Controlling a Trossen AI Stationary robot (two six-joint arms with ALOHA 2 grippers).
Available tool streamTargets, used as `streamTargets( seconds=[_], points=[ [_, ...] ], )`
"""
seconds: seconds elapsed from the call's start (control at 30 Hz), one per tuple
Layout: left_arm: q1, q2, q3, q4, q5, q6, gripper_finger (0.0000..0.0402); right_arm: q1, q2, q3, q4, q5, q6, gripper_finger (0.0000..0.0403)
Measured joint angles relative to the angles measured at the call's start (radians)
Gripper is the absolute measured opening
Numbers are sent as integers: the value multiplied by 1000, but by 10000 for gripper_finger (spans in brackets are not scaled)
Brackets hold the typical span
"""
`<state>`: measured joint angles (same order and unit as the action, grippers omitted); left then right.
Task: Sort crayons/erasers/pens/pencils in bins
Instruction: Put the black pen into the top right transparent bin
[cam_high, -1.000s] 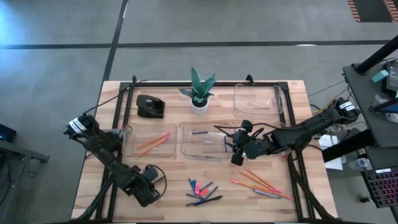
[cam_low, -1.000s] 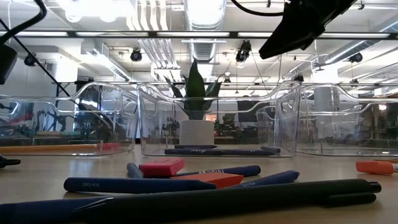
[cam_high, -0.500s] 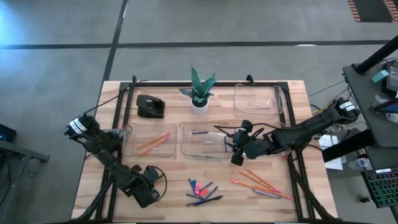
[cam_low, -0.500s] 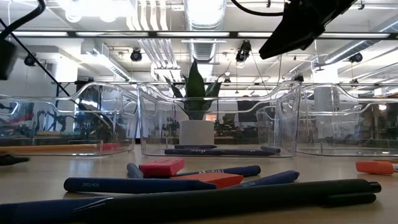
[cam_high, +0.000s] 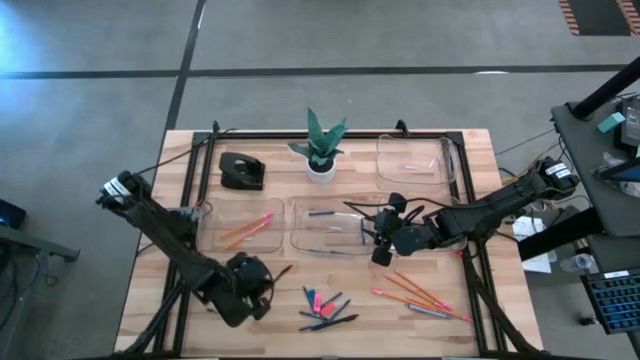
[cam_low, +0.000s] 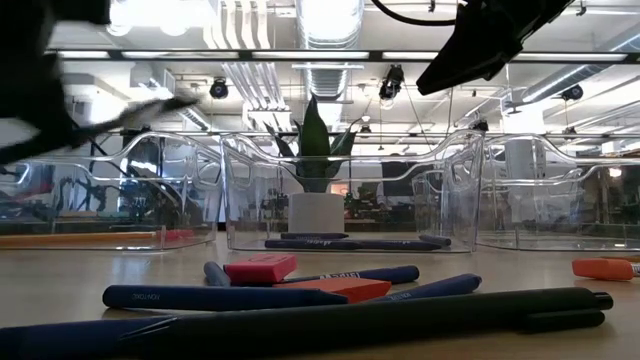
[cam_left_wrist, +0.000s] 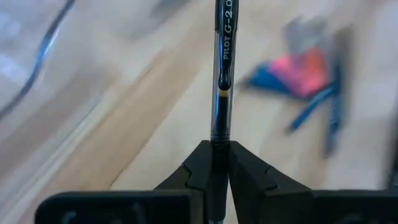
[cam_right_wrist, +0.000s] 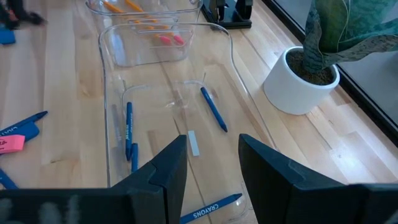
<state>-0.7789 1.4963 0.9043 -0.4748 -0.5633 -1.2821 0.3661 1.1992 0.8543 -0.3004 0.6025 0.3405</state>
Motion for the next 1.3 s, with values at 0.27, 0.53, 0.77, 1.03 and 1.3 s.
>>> streamTargets(
  seconds=[0.27,0.53,0.77,1.03,1.3],
  points=[
    [42,-8,0,539,-106,616,22,0,0,0,4,0,0,137],
    [94,-7,0,843,-110,1038,22,0,0,0,248,-27,10,137],
    [161,-6,0,886,-122,1080,22,2,0,0,484,-109,55,137],
    [237,-6,0,920,-222,1090,22,3,15,0,633,-345,-24,137],
    [304,-6,1,944,-167,1090,22,-12,68,-1,740,-367,-180,137]
  ],
)
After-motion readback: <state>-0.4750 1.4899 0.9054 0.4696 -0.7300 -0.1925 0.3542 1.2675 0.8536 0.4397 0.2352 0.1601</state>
